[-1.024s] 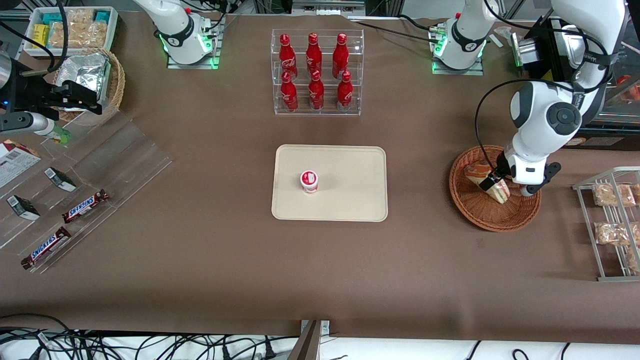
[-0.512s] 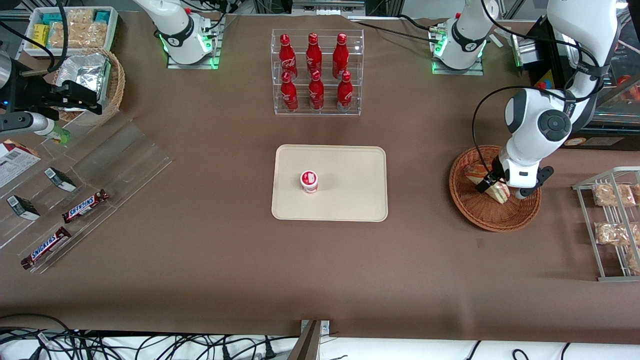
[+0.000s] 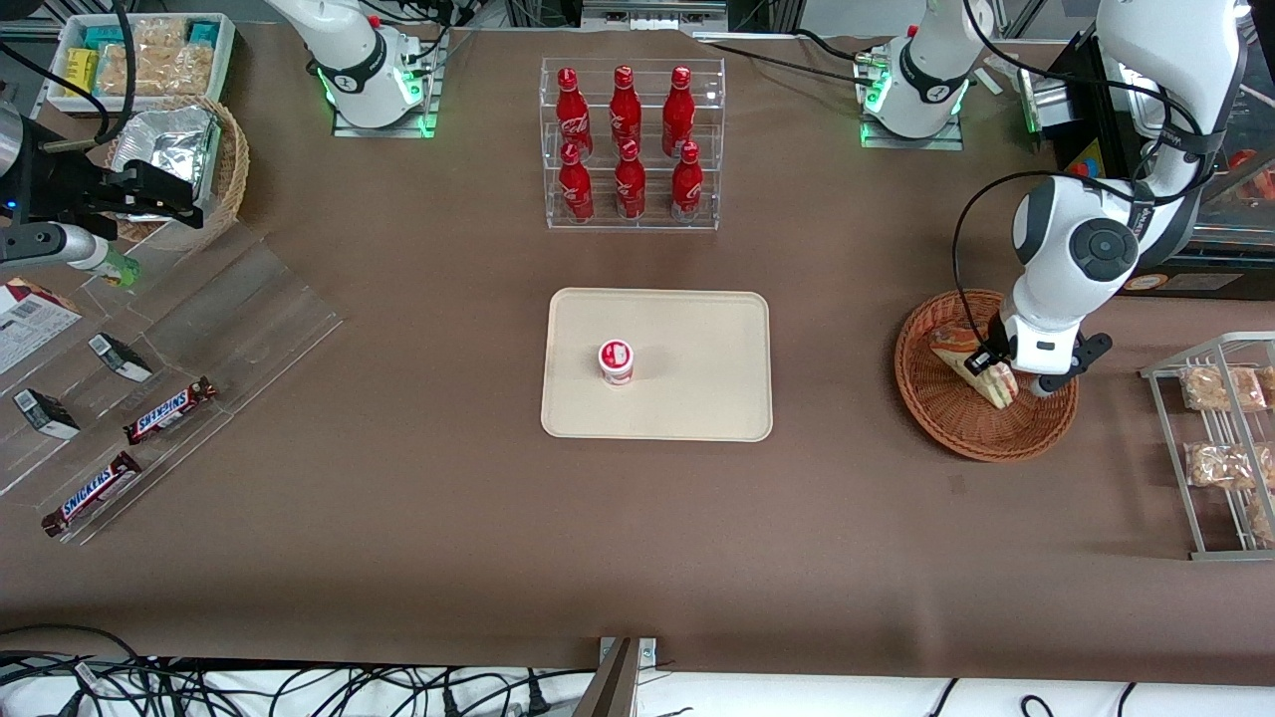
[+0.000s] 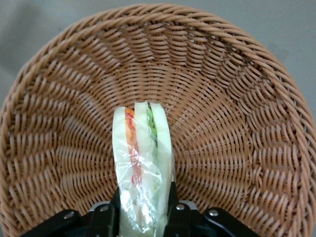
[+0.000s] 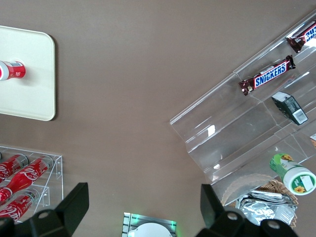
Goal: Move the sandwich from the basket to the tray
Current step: 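Lift the held sandwich up out of the basket with the left gripper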
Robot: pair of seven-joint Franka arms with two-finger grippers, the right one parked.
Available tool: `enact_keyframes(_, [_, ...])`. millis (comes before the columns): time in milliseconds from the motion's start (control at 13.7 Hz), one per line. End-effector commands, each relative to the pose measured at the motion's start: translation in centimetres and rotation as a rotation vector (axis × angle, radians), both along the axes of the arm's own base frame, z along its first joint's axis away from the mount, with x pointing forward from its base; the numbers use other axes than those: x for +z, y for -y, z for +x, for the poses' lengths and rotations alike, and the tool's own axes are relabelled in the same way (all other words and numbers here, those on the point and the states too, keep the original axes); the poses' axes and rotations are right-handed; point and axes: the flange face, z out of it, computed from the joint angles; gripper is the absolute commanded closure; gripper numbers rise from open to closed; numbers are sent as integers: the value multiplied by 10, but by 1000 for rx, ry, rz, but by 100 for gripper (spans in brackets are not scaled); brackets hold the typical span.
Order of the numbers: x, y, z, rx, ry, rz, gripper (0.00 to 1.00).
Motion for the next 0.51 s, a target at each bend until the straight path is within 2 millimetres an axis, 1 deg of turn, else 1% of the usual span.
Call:
enact_keyframes(0, [16, -2, -1, -15, 17, 28, 100])
enact_keyframes(146, [40, -4, -2, -33, -14, 54, 100])
enact_keyframes(293, [65, 1, 5, -87, -25, 59, 100])
enact_keyframes(366, [78, 8, 11, -86, -31, 46, 100])
enact_keyframes(439, [95, 16, 20, -87, -47, 34, 100])
